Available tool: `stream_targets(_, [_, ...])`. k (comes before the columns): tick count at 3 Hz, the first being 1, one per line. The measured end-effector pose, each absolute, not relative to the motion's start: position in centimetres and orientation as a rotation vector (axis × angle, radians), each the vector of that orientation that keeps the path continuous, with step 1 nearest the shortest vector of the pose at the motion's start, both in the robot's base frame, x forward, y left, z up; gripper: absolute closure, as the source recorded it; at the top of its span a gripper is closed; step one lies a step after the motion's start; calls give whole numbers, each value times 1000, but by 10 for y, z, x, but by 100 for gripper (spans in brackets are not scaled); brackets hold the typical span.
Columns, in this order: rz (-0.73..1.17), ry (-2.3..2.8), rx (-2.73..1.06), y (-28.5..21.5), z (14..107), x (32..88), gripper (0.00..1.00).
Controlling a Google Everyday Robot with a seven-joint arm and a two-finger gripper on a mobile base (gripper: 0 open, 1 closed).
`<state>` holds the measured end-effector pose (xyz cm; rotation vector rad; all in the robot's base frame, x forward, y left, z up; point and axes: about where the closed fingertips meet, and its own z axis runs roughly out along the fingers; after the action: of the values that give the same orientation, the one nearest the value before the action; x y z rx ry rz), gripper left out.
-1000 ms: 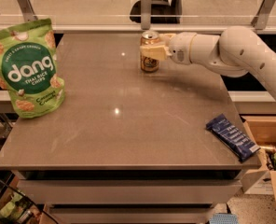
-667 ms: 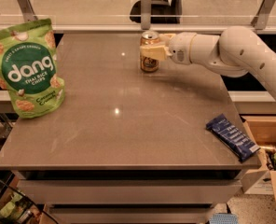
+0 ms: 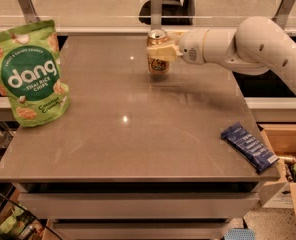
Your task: Move orange can near green rice chip bag
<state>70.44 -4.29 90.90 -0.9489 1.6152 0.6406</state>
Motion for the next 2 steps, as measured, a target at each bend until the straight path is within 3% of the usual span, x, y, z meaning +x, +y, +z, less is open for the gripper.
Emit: stream_targets(2, [665,1574,-1000,-21,929,665,100])
